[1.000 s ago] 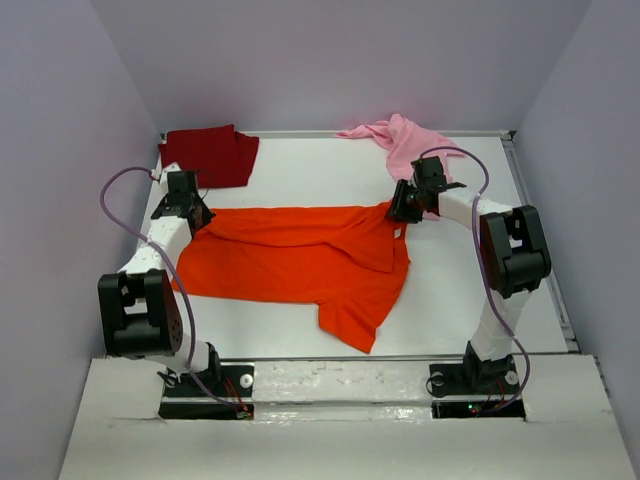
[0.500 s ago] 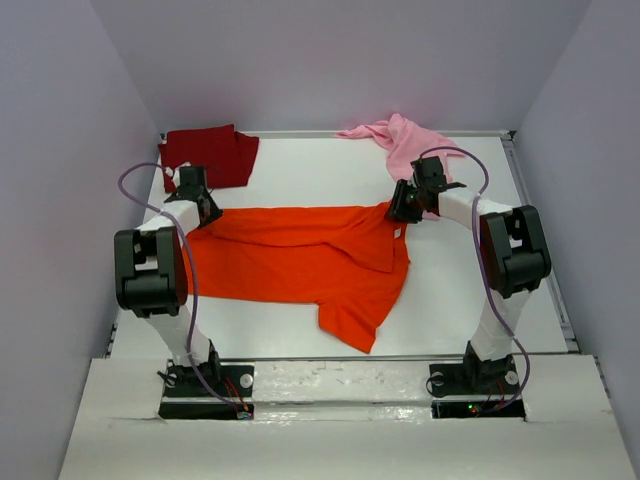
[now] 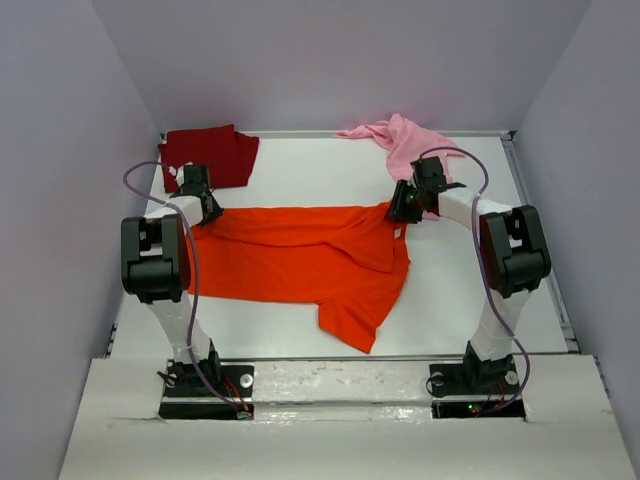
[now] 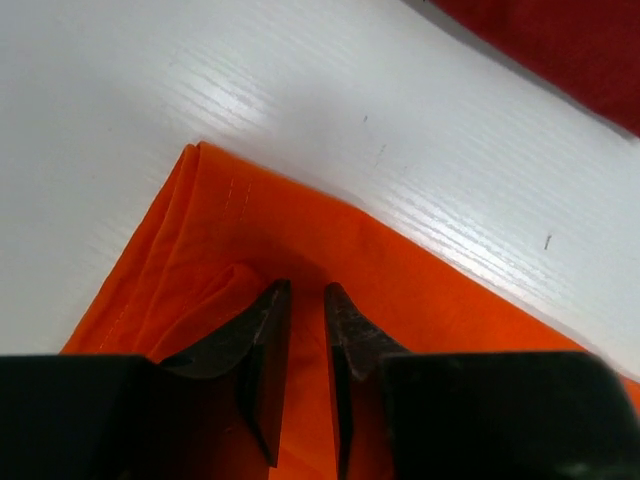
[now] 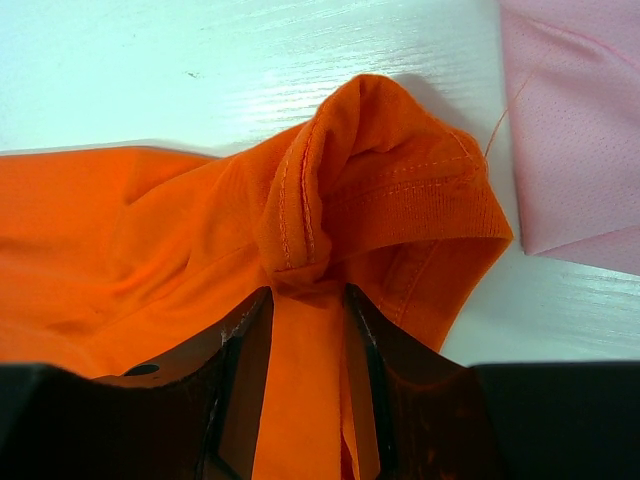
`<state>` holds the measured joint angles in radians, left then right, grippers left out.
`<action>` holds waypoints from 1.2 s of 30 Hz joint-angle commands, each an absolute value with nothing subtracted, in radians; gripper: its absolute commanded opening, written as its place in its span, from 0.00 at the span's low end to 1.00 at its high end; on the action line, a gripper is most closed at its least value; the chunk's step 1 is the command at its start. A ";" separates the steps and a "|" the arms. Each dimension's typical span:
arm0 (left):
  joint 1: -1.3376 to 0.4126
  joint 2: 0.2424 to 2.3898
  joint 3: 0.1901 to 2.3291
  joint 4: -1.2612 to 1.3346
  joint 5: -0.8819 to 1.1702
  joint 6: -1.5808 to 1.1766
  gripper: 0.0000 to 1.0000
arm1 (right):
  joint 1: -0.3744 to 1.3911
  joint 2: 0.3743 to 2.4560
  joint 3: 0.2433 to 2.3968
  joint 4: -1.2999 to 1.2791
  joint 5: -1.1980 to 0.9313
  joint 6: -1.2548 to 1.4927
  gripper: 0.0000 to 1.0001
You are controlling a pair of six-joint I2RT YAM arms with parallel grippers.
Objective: Fold and stack the t-shirts
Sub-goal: Fold the tshirt
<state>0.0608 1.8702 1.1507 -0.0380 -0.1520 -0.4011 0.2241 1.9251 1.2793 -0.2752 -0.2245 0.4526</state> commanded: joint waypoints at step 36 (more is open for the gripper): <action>0.040 1.368 1.075 -0.120 0.149 -0.422 0.36 | 0.347 1.924 1.354 -0.232 -0.348 0.391 0.41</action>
<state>0.0540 1.4796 1.0111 -0.1818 0.0532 -0.4202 0.2741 1.9259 1.2900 -0.2543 -0.3138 0.4366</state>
